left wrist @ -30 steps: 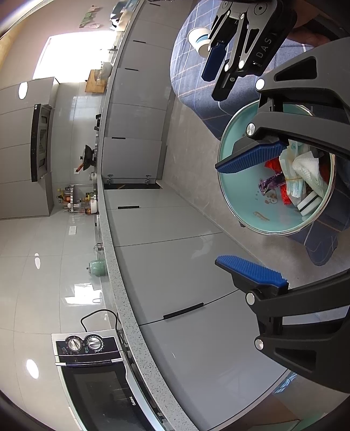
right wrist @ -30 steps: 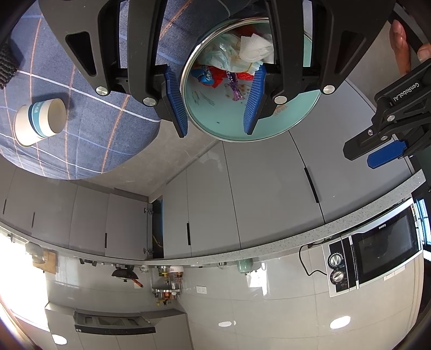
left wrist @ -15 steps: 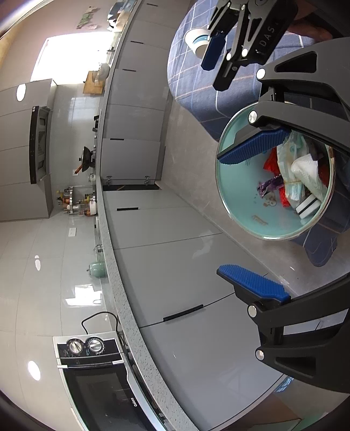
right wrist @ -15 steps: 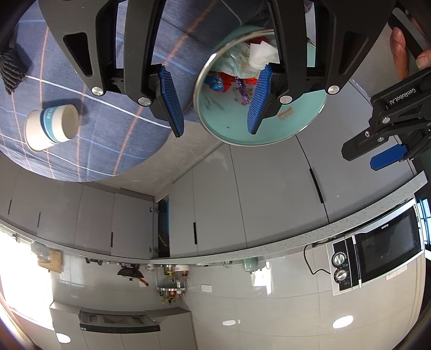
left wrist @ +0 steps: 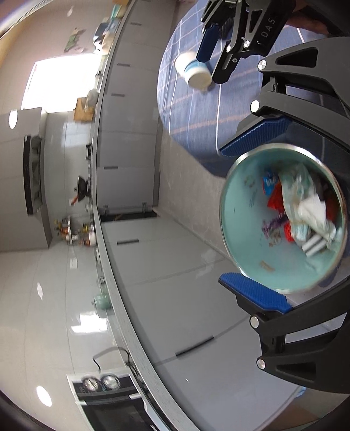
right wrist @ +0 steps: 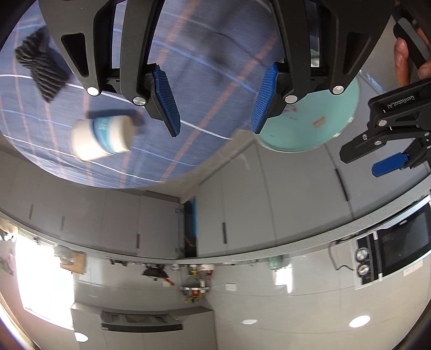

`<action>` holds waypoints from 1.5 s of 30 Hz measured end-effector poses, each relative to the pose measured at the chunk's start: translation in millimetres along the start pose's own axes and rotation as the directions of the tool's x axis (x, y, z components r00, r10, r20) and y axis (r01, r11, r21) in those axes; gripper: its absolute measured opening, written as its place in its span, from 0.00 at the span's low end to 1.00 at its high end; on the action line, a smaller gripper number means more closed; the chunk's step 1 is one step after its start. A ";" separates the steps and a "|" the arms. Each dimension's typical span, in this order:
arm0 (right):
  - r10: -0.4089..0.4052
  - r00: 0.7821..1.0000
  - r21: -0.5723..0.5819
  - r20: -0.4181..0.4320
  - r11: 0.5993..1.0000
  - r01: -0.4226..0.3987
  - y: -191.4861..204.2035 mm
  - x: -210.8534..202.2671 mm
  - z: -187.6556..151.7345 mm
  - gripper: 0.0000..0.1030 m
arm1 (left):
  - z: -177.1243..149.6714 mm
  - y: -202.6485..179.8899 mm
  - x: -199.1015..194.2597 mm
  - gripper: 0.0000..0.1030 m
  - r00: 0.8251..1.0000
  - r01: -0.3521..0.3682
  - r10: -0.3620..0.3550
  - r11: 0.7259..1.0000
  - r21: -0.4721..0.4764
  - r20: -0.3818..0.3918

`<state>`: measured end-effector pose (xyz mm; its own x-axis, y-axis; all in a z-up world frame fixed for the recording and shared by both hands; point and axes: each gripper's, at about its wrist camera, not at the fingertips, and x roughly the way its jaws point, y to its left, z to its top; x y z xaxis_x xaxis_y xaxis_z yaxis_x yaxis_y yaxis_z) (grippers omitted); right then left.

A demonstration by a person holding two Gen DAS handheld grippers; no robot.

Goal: Collect trash
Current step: 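Move both open tools back over the table toward the cup and scrubber, then grasp the black scrubber with the right tool while the left tool approaches the paper cup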

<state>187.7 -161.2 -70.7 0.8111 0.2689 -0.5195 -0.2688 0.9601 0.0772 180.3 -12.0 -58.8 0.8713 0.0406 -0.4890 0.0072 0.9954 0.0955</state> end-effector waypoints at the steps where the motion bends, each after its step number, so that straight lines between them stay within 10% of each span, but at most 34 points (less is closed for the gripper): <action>1: -0.019 1.000 0.006 -0.001 1.000 0.019 -9.7 -3.5 -1.5 0.53 | 1.2 -7.3 1.4 0.86 1.000 0.012 -0.012 1.000 0.010 0.001; 16: -0.305 0.944 0.067 -0.128 0.947 0.315 -148.1 -45.5 -38.8 0.59 | 16.4 -119.3 26.9 0.88 0.982 0.185 -0.189 0.964 0.189 0.001; 27: -0.269 0.927 0.098 -0.262 0.948 0.303 -186.0 -31.5 -59.3 0.59 | 23.0 -163.6 65.8 0.90 0.966 0.260 -0.252 0.942 0.211 -0.065; 34: -0.223 0.926 0.065 -0.306 0.965 0.254 -178.3 -25.2 -60.6 0.21 | 32.7 -183.1 82.4 0.90 0.954 0.299 -0.287 0.921 0.250 -0.085; 45: -0.380 0.898 0.235 -0.221 0.873 0.427 -223.1 -47.4 -52.4 0.20 | 45.2 -216.3 126.3 0.90 0.913 0.408 -0.377 0.859 0.310 -0.155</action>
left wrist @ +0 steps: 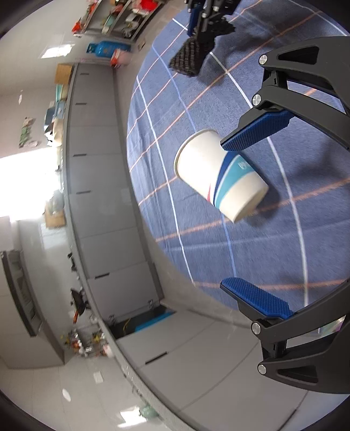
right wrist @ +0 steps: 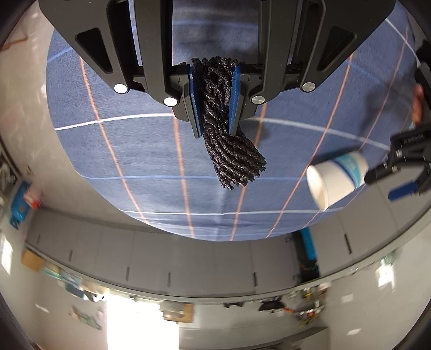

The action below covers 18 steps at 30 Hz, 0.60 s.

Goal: Collect trash
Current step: 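Grasp the black scrubber with the right tool while the left tool approaches the paper cup, then grasp the white-and-blue paper cup with the left tool and lift it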

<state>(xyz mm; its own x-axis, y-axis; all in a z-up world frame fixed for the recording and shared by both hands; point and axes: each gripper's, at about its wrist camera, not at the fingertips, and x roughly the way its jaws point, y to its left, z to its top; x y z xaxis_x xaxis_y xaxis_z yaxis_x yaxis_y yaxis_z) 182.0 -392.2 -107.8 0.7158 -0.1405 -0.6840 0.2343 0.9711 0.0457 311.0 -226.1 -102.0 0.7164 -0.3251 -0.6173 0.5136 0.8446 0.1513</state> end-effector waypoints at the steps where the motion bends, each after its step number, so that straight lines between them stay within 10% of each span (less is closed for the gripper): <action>1: -0.001 1.000 0.010 0.004 1.000 0.001 -1.4 0.6 1.7 0.20 | 0.6 -0.9 4.3 0.90 1.000 0.013 -0.013 1.000 0.002 -0.004; 14: 0.013 1.000 0.033 -0.020 0.999 -0.013 -0.9 11.9 8.7 0.20 | 0.8 -24.5 32.9 0.87 0.986 0.151 -0.143 0.984 0.094 -0.084; 18: 0.022 1.000 0.026 -0.022 0.999 -0.021 -0.9 11.2 8.8 0.20 | -1.8 -30.4 33.4 0.55 0.979 0.183 -0.171 0.977 0.109 -0.112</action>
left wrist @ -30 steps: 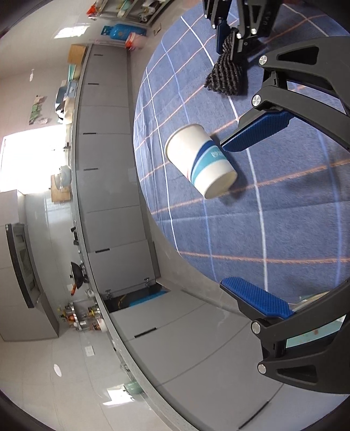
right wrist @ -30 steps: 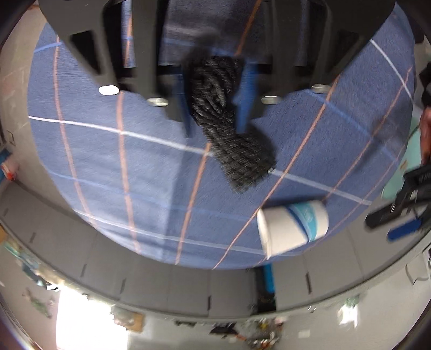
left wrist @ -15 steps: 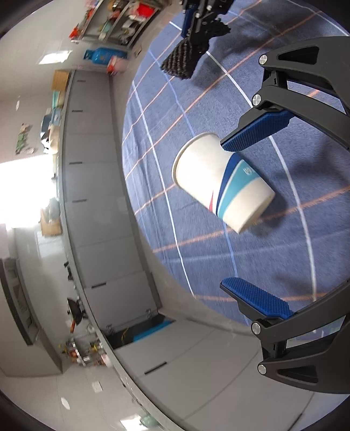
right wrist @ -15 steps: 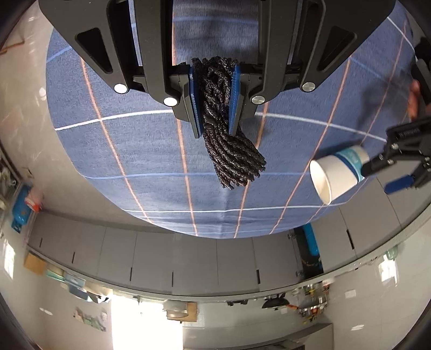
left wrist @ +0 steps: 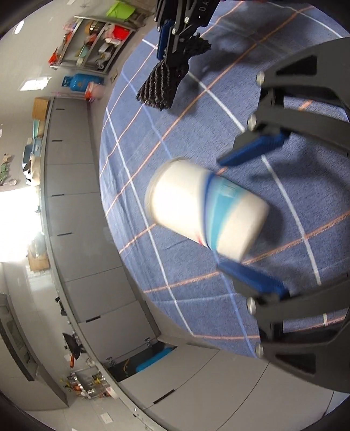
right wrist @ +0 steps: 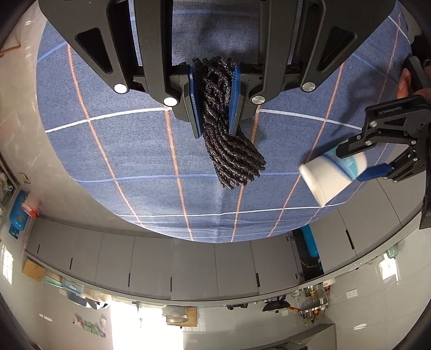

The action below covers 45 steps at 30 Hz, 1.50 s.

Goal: Collect trash
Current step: 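Grasp the white-and-blue paper cup with the left tool and lift it, then carry the paper cup and black scrubber over the teal bucket with both tools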

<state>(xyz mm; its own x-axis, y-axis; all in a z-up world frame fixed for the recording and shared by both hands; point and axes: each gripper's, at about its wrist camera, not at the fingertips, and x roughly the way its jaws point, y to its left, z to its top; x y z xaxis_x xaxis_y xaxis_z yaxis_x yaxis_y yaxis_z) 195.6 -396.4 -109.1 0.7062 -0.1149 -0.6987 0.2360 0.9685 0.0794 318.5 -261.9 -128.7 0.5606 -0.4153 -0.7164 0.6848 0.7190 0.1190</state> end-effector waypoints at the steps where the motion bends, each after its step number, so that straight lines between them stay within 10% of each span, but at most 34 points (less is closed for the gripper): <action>1: 0.002 1.000 -0.001 -0.001 1.000 -0.002 0.0 -0.3 -0.3 0.20 | -0.8 -0.9 -0.4 0.54 1.000 0.002 -0.002 1.000 0.004 -0.004; 21: 0.057 0.998 -0.009 0.018 0.998 -0.057 23.6 -11.4 -10.3 0.20 | -37.4 0.2 -54.1 0.53 0.995 -0.093 0.098 0.988 -0.124 0.036; 45: 0.322 0.936 -0.115 0.140 0.944 -0.308 125.4 -45.0 -17.8 0.20 | -113.7 50.5 -168.5 0.53 0.942 -0.252 0.322 0.869 -0.426 0.099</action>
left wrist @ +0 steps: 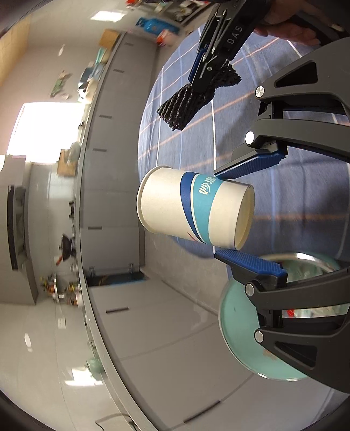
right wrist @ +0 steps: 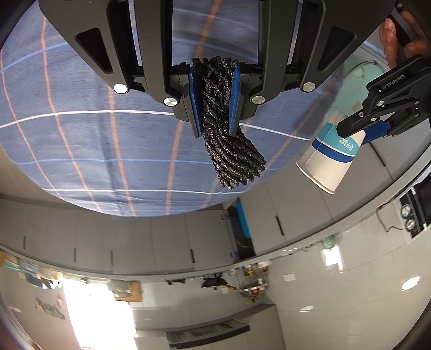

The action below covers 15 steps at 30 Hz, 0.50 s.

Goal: Collect trash
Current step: 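Carry the paper cup and black scrubber over the teal bucket with both tools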

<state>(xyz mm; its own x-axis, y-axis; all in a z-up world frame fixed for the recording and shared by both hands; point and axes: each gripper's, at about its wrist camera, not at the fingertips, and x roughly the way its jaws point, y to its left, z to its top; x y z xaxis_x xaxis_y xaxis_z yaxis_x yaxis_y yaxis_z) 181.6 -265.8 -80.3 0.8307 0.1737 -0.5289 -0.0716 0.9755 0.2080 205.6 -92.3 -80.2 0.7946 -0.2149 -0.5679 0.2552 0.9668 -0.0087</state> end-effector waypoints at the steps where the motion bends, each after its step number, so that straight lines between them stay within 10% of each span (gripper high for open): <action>1: 0.016 1.000 -0.007 0.004 1.000 -0.015 6.3 0.5 1.1 0.20 | -1.5 4.6 -3.6 0.53 1.000 -0.010 0.010 1.000 -0.005 0.003; 15: 0.133 0.991 -0.104 0.015 0.986 -0.130 73.8 11.7 16.7 0.20 | -16.5 59.4 -43.3 0.53 0.991 -0.128 0.130 0.988 -0.084 0.026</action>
<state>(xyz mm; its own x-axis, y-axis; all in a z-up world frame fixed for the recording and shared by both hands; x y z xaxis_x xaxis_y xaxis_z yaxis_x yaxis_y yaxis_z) 195.2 -194.0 -57.4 0.8222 0.2995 -0.4840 -0.2363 0.9532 0.1885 177.3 -23.3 -69.7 0.8349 -0.0907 -0.5429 0.1043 0.9945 -0.0057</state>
